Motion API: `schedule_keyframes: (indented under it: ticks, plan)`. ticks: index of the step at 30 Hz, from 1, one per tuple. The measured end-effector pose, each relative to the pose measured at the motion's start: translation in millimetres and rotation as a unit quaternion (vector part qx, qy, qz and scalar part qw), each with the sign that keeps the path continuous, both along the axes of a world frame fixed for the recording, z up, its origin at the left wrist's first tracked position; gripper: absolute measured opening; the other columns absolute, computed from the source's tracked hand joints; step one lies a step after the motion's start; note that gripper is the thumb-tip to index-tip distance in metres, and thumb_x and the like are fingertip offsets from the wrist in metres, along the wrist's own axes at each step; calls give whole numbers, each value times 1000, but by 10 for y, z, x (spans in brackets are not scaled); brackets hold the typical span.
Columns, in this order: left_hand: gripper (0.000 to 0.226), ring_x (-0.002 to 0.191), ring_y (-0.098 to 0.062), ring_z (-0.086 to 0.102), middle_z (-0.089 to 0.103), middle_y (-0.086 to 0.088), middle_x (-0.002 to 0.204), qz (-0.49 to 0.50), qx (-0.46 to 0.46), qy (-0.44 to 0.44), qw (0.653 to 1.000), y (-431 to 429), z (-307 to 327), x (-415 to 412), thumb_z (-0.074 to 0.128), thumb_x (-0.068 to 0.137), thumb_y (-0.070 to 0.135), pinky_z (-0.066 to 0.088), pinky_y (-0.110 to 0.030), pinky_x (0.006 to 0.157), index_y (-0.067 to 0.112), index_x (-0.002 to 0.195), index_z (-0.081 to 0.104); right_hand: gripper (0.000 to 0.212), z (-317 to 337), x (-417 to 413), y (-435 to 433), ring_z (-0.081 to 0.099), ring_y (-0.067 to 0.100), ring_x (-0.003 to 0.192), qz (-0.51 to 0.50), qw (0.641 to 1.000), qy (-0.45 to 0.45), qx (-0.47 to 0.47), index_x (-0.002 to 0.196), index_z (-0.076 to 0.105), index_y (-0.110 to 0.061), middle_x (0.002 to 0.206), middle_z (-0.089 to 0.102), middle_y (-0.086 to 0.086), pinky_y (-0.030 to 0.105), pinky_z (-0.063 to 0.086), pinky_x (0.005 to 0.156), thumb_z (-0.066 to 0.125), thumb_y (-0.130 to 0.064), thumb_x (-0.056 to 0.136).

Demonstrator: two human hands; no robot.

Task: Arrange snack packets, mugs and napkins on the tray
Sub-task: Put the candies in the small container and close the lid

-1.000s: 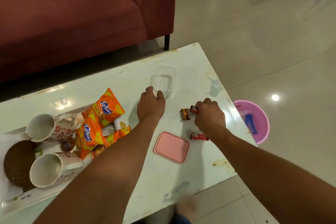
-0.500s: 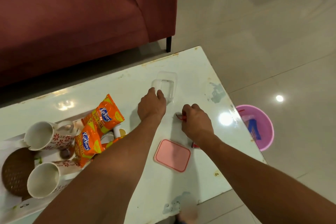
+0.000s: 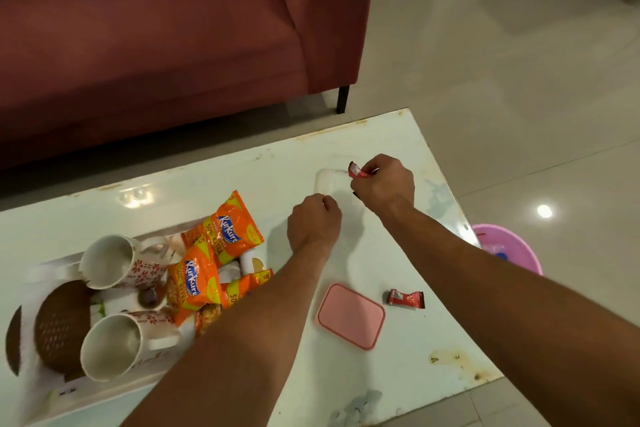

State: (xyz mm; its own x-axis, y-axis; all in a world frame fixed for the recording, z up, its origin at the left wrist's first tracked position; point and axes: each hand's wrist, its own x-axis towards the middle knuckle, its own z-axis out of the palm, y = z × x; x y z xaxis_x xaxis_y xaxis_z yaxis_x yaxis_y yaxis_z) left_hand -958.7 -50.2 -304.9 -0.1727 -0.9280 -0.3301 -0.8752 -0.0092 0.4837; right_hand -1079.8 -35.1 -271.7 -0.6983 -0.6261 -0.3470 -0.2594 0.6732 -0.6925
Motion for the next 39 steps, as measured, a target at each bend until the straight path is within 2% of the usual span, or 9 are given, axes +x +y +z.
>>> schedule_keyframes:
  ticks: [6,10,13,16,20,25,28,33,39]
  plan:
    - [43,97,-31,70,76,-12,105,-13,1,5,1000,-62,0,98,41,105,35,53,-34,80,9,109,75,29,-171,61,-141,69,22,93,12,999,37,34,107,69,-15,98,74,3,33,56,86,74,-34,85]
    - [43,99,-32,69,75,-12,105,-14,-8,-12,1000,-115,-20,180,41,105,37,43,-32,72,9,107,74,24,-199,43,109,66,17,87,16,998,59,-19,104,71,-17,94,71,-3,19,45,65,72,-28,83]
    - [44,100,-31,68,76,-10,105,-20,-3,-16,1000,-137,-21,208,39,106,36,43,-33,72,10,106,74,16,-247,-33,541,67,12,80,152,986,65,-5,100,71,-23,90,70,-11,21,49,64,68,-26,84]
    - [44,102,-30,68,76,-9,107,-25,1,-17,1000,-151,1,194,38,105,37,44,-33,75,11,108,74,31,-278,-172,982,64,13,91,347,925,92,122,108,68,-31,98,62,-14,27,51,73,70,-40,78]
    - [43,105,-32,67,74,-11,112,-24,4,-16,1000,-118,40,161,39,105,38,47,-33,79,11,112,73,57,-322,-250,1354,58,16,100,487,832,137,227,119,57,-34,108,52,-10,33,53,78,69,-58,68]
    - [41,109,-30,66,71,-9,120,-19,-6,-17,1000,-35,81,151,40,106,37,42,-29,77,12,121,68,41,-379,-171,1518,55,18,85,557,779,185,220,110,57,-27,98,47,-8,33,53,69,66,-44,74]
    - [38,111,-30,65,70,-8,123,-25,-2,-13,1000,-2,105,135,41,106,36,46,-32,81,14,123,67,16,-395,-142,1501,52,19,79,525,806,184,202,99,62,-23,89,47,-8,33,52,70,59,-27,84]
    - [34,109,-29,66,71,-7,122,-24,-4,-7,1000,9,105,114,43,105,35,43,-30,77,17,123,66,10,-153,-132,978,64,22,78,286,946,151,32,93,73,-19,90,68,0,31,53,72,67,-23,86]
    - [36,107,-27,68,72,-6,122,-19,2,15,1000,-21,51,111,45,105,37,51,-32,84,18,125,67,21,66,-84,107,64,25,89,248,944,215,-20,111,74,-15,104,66,7,25,45,74,68,-22,92]
